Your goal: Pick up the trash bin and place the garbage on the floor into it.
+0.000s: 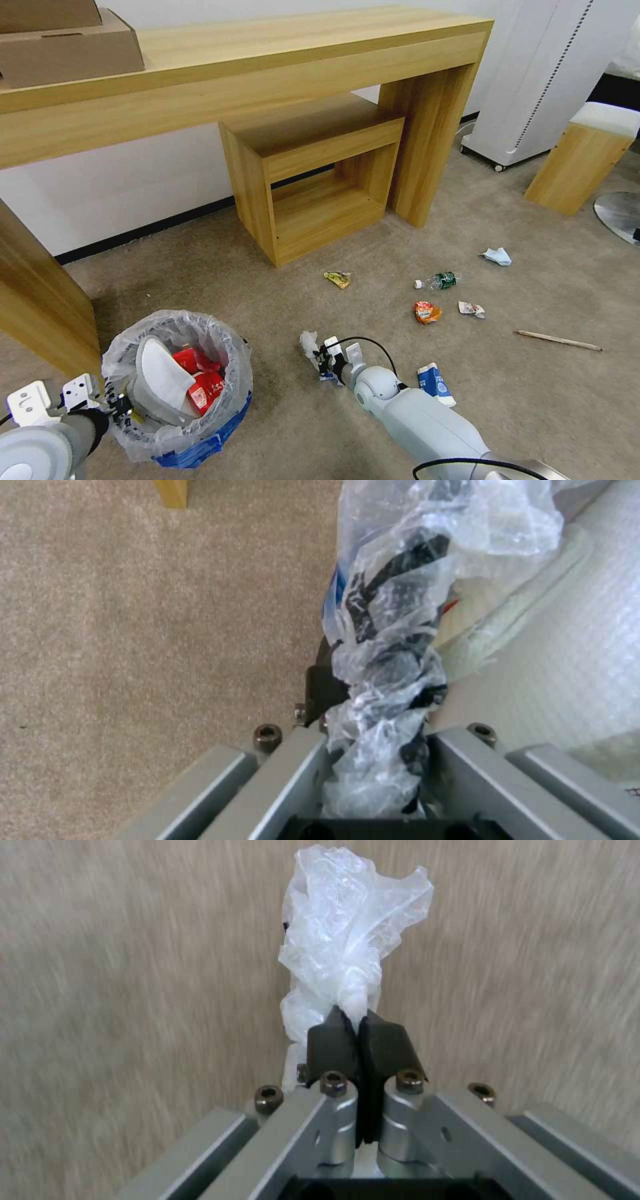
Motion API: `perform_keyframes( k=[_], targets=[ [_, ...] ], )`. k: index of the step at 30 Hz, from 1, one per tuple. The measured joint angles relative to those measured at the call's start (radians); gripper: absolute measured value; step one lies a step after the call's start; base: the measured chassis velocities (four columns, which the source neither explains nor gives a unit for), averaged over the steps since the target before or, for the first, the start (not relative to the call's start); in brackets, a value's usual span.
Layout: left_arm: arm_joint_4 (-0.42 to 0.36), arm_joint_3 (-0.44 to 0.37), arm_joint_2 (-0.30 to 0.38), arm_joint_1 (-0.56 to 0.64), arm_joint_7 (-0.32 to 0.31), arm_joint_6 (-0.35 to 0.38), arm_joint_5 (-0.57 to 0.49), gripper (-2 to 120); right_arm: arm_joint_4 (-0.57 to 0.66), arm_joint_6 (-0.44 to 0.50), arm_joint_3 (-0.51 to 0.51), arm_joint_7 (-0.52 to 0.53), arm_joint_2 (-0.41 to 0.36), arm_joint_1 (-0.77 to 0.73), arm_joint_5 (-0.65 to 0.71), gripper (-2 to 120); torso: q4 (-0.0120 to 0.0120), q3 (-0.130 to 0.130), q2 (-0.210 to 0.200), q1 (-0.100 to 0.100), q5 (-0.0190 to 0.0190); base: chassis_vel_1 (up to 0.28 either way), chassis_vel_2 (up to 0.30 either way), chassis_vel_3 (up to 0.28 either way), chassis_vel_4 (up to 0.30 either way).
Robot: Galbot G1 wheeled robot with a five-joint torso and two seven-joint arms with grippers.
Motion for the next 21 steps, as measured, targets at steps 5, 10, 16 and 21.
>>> perform_keyframes(
  k=[5, 10, 16, 21],
  targets=[
    [-0.012, -0.006, 0.008, 0.008, -0.002, 0.003, -0.014, 0, 0.162, 0.215, 0.112, -0.160, -0.038, -0.017, -0.027, 0, -0.0001, 0.000, 0.000, 0.000, 0.0001, 0.000, 0.000, 0.000, 0.000],
    [-0.024, -0.017, 0.011, 0.023, -0.005, 0.004, -0.021, 0, 0.330, 0.447, 0.156, -0.506, -0.115, -0.023, 0.077, 0, 0.0001, 0.000, 0.000, 0.000, 0.0000, 0.000, 0.000, 0.000, 0.000],
    [-0.036, -0.023, 0.011, 0.044, -0.007, 0.006, -0.023, 0, 0.524, 0.436, 0.138, -0.644, -0.157, -0.024, 0.272, 0, -0.0003, 0.000, 0.000, 0.000, -0.0002, 0.000, 0.000, 0.000, 0.000],
    [-0.046, -0.031, 0.005, 0.068, -0.009, 0.009, -0.015, 0, 0.638, 0.387, 0.099, -0.635, -0.132, 0.020, 0.348, 0, 0.0001, 0.000, 0.000, 0.000, 0.0000, 0.000, 0.000, 0.000, 0.000]
  ],
)
